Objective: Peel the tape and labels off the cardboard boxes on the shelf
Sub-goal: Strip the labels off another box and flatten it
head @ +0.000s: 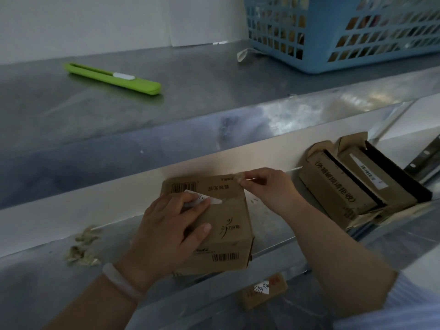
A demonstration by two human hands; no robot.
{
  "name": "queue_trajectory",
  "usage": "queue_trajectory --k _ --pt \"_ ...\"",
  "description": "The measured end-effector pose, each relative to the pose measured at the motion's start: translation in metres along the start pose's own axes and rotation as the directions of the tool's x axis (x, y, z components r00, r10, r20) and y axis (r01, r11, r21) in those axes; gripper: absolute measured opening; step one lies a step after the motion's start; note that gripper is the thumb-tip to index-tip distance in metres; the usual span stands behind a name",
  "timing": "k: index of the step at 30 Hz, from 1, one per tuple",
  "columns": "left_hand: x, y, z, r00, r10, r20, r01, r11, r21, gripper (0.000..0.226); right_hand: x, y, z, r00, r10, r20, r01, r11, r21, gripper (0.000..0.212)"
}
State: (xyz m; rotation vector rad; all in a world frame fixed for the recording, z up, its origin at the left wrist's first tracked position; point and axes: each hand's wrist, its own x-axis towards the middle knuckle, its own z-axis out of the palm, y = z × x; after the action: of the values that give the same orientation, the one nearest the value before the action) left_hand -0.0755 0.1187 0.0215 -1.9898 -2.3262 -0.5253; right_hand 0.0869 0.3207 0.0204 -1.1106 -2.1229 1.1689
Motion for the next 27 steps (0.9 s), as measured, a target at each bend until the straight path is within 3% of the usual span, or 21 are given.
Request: queue_trajectory --k 2,5,9,14,18,21,27 --pt "0.0 0.0 0.001 1.0 -0.002 0.002 0.002 1.0 0.002 0.061 0.003 -0.003 -0.001 1.0 0.016 -0.02 -0.018 0.998 -0.066 0.012" --pt "0.0 -0.002 0.0 1.0 -0.002 0.002 0.002 1.0 -0.009 0.059 0.008 -0.004 0.001 0.997 0.009 -0.08 -0.021 0.99 -0.141 0.017" --pt "0.0 -0.003 0.001 1.0 -0.001 0.012 0.002 1.0 -0.018 0.059 0.013 -0.003 0.007 0.99 0.048 -0.129 -0.046 0.999 0.015 0.009" --pt "0.001 -0.002 0.002 1.0 -0.006 0.016 0.007 1.0 -0.013 0.059 0.019 -0.004 0.016 0.976 0.05 -0.213 -0.052 0.999 -0.004 0.009" --pt "0.001 -0.002 0.001 1.0 -0.011 0.022 0.011 1.0 -0.005 0.06 0.017 0.004 0.028 0.946 0.18 -0.27 -0.143 0.979 0.148 0.008" --pt "0.0 -0.002 0.001 1.0 -0.011 0.016 0.01 1.0 0.006 0.059 0.012 0.009 0.028 0.938 0.247 -0.244 -0.154 0.925 0.346 0.007" --pt "0.0 -0.001 0.0 1.0 -0.003 0.01 0.003 1.0 0.004 0.058 0.001 0.013 0.025 0.984 0.109 -0.138 -0.056 0.936 0.346 0.008"
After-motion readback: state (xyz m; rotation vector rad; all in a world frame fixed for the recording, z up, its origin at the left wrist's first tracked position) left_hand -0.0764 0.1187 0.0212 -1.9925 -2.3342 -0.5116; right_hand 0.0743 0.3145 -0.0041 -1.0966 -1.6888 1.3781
